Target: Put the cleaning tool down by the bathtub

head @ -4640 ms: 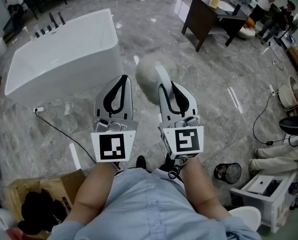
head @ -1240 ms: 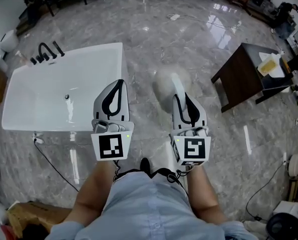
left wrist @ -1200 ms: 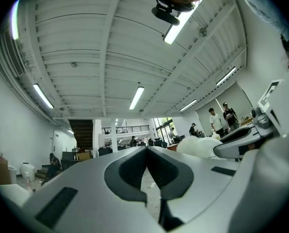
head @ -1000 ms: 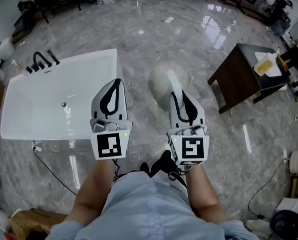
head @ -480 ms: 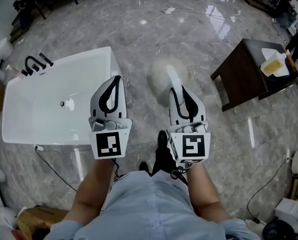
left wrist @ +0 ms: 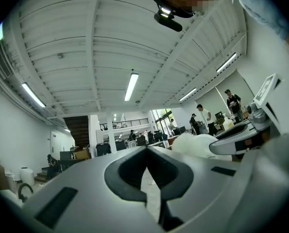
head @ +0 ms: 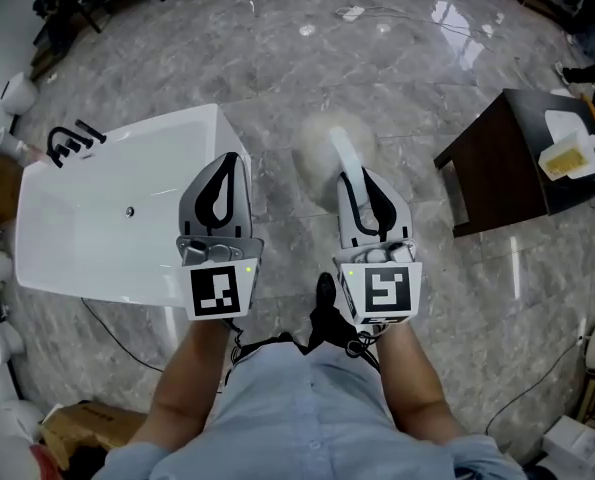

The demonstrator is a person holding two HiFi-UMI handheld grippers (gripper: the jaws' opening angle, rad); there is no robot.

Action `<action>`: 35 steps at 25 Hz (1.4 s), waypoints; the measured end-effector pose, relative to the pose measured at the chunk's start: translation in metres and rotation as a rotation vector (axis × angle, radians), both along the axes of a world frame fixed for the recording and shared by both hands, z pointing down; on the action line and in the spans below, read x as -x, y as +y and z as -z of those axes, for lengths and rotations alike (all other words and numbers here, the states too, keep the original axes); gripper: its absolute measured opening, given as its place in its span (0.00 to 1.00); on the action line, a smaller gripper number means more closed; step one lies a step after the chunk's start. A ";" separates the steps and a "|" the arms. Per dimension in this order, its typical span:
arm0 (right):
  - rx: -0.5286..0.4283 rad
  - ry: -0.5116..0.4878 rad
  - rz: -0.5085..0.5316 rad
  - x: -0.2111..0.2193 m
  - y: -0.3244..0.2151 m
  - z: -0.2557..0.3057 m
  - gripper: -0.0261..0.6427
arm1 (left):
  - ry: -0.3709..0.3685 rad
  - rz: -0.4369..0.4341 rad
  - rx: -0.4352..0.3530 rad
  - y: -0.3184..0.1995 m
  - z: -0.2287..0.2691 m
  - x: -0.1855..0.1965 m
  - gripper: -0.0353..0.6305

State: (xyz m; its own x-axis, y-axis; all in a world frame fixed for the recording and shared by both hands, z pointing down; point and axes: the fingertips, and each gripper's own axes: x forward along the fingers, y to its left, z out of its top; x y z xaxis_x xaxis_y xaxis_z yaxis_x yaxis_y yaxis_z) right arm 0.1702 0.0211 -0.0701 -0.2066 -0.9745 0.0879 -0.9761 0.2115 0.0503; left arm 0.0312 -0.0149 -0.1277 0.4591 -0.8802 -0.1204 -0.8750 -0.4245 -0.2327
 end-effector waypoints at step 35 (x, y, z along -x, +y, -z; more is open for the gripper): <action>0.177 0.034 0.082 0.066 -0.168 -0.092 0.19 | -0.002 0.048 0.129 -0.171 -0.089 0.050 0.08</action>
